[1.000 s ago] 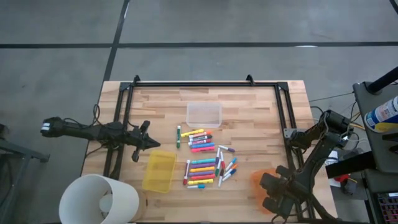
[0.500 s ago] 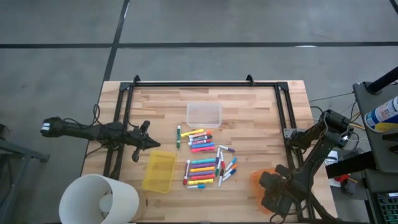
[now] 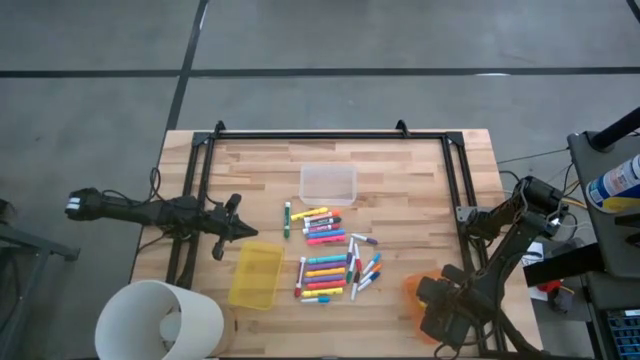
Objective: Pick & Place Markers
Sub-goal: Put the small dark blue highlighter pen into the orange bin
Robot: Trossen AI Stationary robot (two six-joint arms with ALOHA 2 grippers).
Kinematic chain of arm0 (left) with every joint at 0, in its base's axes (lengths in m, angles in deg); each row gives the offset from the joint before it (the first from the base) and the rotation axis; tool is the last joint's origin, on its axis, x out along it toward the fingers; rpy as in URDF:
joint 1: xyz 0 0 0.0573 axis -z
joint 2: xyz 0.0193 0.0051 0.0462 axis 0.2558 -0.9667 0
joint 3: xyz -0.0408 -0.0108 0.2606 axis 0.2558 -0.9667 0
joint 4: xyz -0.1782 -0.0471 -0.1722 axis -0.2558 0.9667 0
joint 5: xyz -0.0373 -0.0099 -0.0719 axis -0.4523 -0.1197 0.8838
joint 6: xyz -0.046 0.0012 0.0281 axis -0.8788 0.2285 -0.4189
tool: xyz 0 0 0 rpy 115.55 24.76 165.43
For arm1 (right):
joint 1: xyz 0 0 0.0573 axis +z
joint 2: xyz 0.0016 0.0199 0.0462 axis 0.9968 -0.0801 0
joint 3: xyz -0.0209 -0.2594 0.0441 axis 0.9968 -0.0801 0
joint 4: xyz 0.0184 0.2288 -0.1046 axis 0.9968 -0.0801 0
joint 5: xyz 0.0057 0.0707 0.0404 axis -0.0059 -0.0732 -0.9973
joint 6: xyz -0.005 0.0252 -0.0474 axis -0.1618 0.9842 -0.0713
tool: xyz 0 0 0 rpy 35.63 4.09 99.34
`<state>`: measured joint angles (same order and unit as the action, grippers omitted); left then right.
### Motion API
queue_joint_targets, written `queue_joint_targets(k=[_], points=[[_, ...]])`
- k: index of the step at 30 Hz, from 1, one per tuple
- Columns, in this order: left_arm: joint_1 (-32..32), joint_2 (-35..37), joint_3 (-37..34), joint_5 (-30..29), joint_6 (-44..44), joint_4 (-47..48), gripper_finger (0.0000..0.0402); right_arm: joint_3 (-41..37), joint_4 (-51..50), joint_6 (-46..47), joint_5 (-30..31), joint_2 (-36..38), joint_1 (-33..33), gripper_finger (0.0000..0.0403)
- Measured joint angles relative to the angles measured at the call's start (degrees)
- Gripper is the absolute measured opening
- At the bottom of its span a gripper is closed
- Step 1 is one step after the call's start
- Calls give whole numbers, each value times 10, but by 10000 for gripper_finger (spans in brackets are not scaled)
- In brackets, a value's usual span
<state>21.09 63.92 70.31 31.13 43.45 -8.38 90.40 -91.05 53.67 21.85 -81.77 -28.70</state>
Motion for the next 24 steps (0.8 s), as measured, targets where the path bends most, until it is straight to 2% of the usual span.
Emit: queue_joint_targets(k=[13,24], points=[[0,0,0,0,0,0,0,5,-2,-7,1,0,-4,185],[0,0,0,0,0,0,0,47,-3,-89,16,0,-46,175]])
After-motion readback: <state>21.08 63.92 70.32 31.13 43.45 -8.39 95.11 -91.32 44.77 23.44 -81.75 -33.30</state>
